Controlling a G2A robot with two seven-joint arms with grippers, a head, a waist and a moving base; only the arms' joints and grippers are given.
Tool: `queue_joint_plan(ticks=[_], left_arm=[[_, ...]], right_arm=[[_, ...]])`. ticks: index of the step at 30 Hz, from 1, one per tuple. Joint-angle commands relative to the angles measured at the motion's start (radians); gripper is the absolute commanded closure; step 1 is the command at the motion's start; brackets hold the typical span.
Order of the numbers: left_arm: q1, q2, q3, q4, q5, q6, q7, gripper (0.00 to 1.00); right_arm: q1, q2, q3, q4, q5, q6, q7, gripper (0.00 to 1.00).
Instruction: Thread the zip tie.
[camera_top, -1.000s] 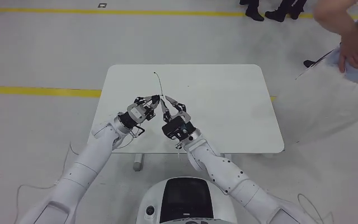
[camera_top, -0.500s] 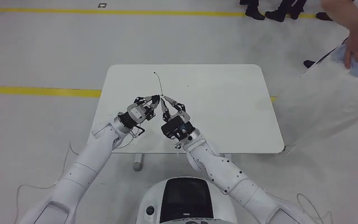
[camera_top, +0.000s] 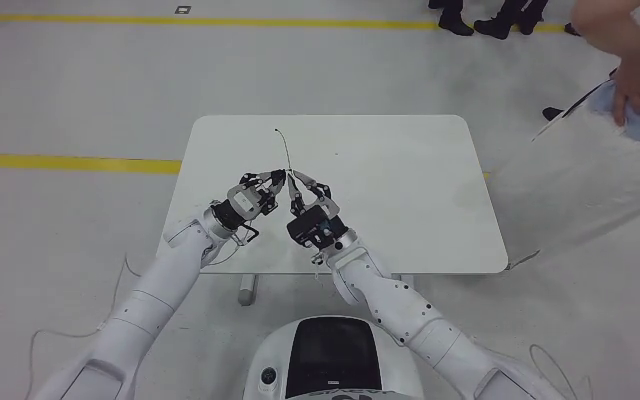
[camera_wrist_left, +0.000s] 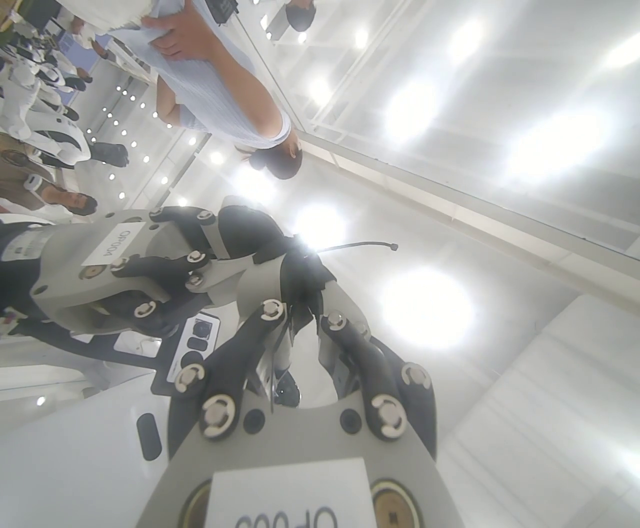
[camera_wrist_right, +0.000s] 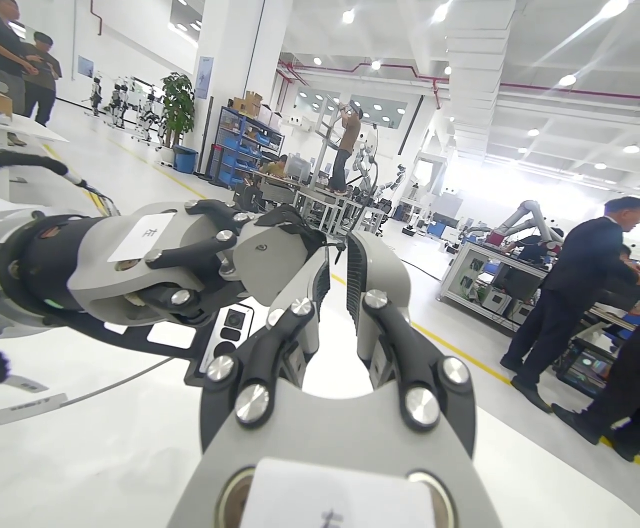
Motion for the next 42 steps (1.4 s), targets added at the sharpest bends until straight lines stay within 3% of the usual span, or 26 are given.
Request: queue_joint_plan(ticks=[1, 11, 42], left_arm=[[0.000, 0.000, 0.000, 0.000, 0.000, 0.000, 0.000, 1.00], [0.000, 0.000, 0.000, 0.000, 0.000, 0.000, 0.000, 1.00], [0.000, 0.000, 0.000, 0.000, 0.000, 0.000, 0.000, 1.00]], right_arm=[[0.001, -0.001, 0.000, 0.001, 0.000, 0.001, 0.001, 0.89], [0.003, -0.007, 0.003, 0.010, 0.000, 0.007, 0.006, 1.00], [-0.002, 0.019, 0.014, 0.020, 0.000, 0.019, 0.009, 1.00]])
